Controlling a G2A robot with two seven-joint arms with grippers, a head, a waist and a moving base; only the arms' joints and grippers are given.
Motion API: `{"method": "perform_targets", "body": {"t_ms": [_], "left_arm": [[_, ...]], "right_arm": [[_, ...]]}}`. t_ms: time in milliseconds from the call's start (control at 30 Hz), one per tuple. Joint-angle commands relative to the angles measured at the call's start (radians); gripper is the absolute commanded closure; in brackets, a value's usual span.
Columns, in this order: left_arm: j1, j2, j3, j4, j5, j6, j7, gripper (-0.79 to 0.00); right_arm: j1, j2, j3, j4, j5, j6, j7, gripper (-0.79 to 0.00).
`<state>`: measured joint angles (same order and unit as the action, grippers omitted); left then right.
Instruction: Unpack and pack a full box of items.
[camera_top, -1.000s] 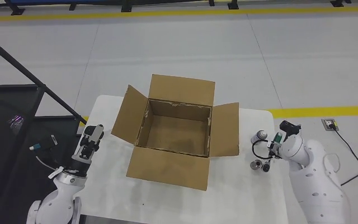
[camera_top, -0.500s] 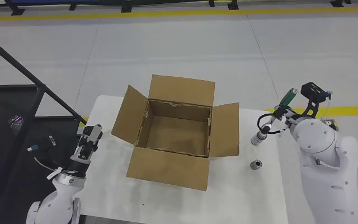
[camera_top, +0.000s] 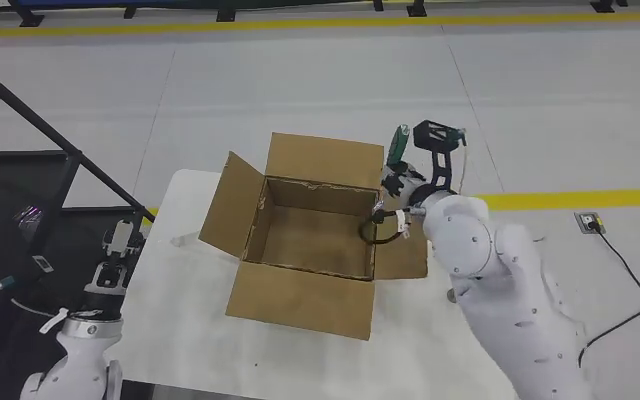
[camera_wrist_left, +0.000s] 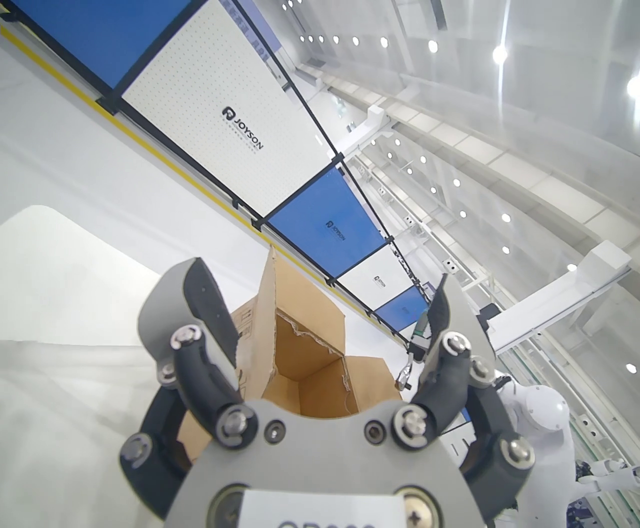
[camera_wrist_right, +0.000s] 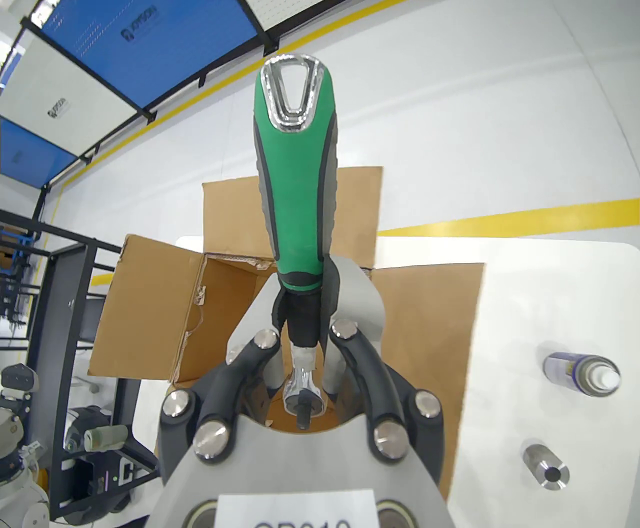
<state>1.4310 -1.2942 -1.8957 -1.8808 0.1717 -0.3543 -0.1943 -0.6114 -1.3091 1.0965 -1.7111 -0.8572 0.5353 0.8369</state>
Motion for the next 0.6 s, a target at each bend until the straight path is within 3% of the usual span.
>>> {"method": "perform_targets", "body": {"t_ms": [0, 167, 300, 567], "left_arm": [[0.005, 0.002, -0.010, 0.000, -0.008, -0.003, 0.001, -0.785], [0.015, 0.005, -0.021, -0.003, -0.021, -0.010, 0.000, -0.785], [0.018, 0.007, -0.023, -0.004, -0.028, -0.014, 0.000, -0.785], [0.026, 0.011, -0.026, -0.002, -0.037, -0.027, -0.005, -0.785]], "right_arm": [[0.036, -0.017, -0.080, 0.051, -0.006, 0.010, -0.024, 0.000], [0.112, -0.064, -0.249, 0.206, -0.024, 0.003, -0.075, 0.000], [0.158, -0.107, -0.367, 0.352, -0.015, -0.058, -0.097, 0.000], [0.237, -0.195, -0.503, 0.625, 0.017, -0.142, -0.138, 0.000]]}}
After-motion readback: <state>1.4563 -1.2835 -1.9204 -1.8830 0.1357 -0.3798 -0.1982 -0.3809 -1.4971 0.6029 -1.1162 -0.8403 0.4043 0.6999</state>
